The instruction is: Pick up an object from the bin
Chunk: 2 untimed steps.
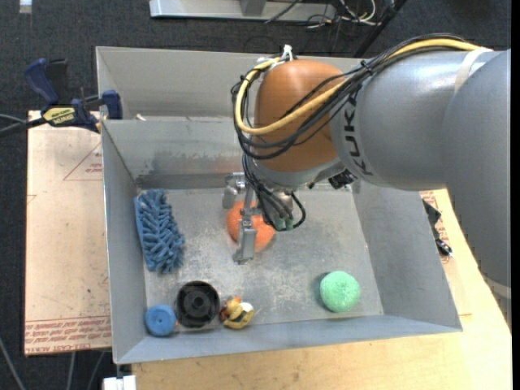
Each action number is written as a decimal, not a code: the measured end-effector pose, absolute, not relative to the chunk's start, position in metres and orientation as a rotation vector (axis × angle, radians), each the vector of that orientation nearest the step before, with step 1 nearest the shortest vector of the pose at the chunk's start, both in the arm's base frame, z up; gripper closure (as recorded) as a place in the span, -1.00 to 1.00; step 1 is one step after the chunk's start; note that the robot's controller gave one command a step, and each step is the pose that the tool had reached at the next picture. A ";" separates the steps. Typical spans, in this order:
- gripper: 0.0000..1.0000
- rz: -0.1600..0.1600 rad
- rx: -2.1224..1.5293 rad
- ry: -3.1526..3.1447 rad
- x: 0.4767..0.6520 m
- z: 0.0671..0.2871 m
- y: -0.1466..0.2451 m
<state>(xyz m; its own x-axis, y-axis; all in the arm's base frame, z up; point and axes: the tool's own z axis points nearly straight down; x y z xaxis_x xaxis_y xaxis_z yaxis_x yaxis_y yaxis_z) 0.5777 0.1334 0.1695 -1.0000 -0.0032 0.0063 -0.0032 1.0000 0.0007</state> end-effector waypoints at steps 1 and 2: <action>-1.00 -0.002 0.001 -3.142 0.579 0.174 0.133; -1.00 -0.009 -0.017 -3.150 0.605 0.138 0.107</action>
Offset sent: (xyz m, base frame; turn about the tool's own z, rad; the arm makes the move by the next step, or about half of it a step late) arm 0.0423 -0.0526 -0.0685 0.0281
